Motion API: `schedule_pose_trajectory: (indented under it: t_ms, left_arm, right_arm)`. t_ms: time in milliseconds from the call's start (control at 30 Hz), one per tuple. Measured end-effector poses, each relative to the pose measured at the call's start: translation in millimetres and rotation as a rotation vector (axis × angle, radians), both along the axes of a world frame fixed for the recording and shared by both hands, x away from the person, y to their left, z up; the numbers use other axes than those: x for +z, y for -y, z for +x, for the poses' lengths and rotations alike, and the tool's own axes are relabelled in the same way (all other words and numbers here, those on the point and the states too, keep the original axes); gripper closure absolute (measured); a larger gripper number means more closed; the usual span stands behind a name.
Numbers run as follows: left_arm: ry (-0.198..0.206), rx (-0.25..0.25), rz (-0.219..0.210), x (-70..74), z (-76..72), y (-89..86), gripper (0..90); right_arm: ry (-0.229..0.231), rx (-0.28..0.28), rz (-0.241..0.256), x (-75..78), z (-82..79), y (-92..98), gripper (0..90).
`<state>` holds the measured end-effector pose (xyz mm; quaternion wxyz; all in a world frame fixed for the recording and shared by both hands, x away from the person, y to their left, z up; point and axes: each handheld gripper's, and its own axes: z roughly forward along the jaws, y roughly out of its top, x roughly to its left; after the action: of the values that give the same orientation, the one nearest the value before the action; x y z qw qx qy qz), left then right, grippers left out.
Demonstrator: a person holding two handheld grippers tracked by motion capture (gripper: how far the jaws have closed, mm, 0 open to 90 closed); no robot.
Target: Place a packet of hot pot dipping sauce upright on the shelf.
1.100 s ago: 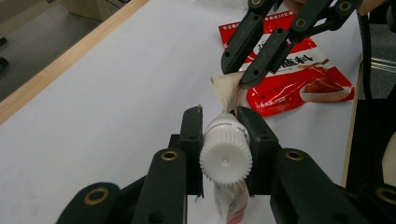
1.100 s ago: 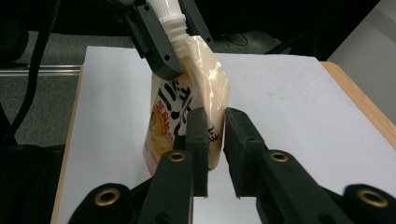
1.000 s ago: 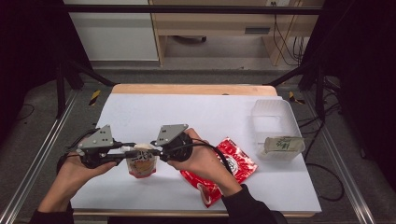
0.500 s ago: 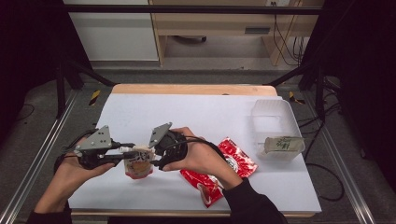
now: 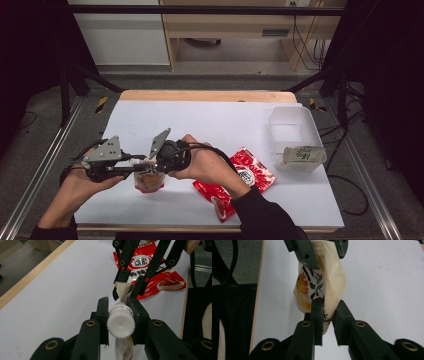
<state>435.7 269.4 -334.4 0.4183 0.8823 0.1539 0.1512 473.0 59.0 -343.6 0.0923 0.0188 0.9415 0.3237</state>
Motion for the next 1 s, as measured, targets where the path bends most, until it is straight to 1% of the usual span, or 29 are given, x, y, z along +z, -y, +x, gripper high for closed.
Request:
schedule_pose_trajectory:
  t_ms: [33,100,233,300,333,400,467,533,633,700,767,800,833,867,933,1000]
  left_arm:
    - [0.000,0.000,-0.003,0.0,0.0,-0.1,72.6]
    - [-0.001,0.003,-0.001,-0.3,0.1,-0.1,72.5]
    - [-0.009,0.009,-0.012,-1.8,1.7,-1.3,72.3]
    - [-0.013,0.015,-0.033,-2.9,2.0,-1.8,71.9]
    - [-0.015,0.018,-0.050,-3.2,2.5,-2.7,71.2]
    - [-0.019,0.027,-0.071,-3.7,2.9,-3.5,58.5]
    - [-0.010,0.038,-0.081,-4.4,2.8,-4.4,46.6]
    - [-0.003,0.048,-0.098,-6.3,2.9,-6.3,37.8]
    - [-0.009,0.065,-0.098,-11.5,3.2,-8.2,27.7]
    - [-0.015,0.085,-0.088,-17.6,4.4,-10.5,24.3]
    - [-0.027,0.116,-0.099,-25.7,6.2,-15.4,20.9]
    - [-0.034,0.127,-0.099,-28.2,7.1,-17.2,19.2]
    - [-0.044,0.148,-0.102,-33.0,8.6,-19.6,18.2]
    - [-0.055,0.158,-0.103,-37.0,9.7,-20.8,16.7]
    - [-0.073,0.169,-0.103,-44.7,11.1,-21.6,14.2]
    - [-0.096,0.170,-0.094,-54.4,12.3,-20.3,12.0]
  right_arm:
    - [-0.002,-0.004,0.003,0.2,0.2,0.0,81.9]
    - [0.011,-0.007,0.002,0.9,-0.1,0.1,85.1]
    - [0.033,-0.015,-0.013,3.8,-1.2,0.7,87.4]
    - [0.047,-0.017,-0.013,5.6,-1.7,0.8,88.1]
    - [0.058,-0.014,-0.013,6.8,-1.6,1.2,88.4]
    - [0.073,-0.008,-0.021,11.0,-1.8,2.4,88.5]
    - [0.091,-0.010,-0.026,16.1,-1.3,4.3,88.5]
    - [0.106,-0.012,-0.031,21.7,0.1,7.1,88.5]
    - [0.128,-0.033,-0.038,29.9,3.2,13.5,88.5]
    - [0.140,-0.045,-0.043,34.4,5.5,18.9,88.5]
    - [0.151,-0.046,-0.034,37.8,7.8,24.4,88.5]
    - [0.157,-0.056,-0.028,40.3,9.4,28.6,88.5]
    - [0.161,-0.058,-0.024,41.6,10.7,31.2,88.5]
    - [0.165,-0.063,-0.021,43.7,12.7,35.5,88.5]
    - [0.172,-0.070,-0.017,46.0,15.6,41.2,88.5]
    - [0.178,-0.086,-0.014,48.3,18.6,48.6,88.4]
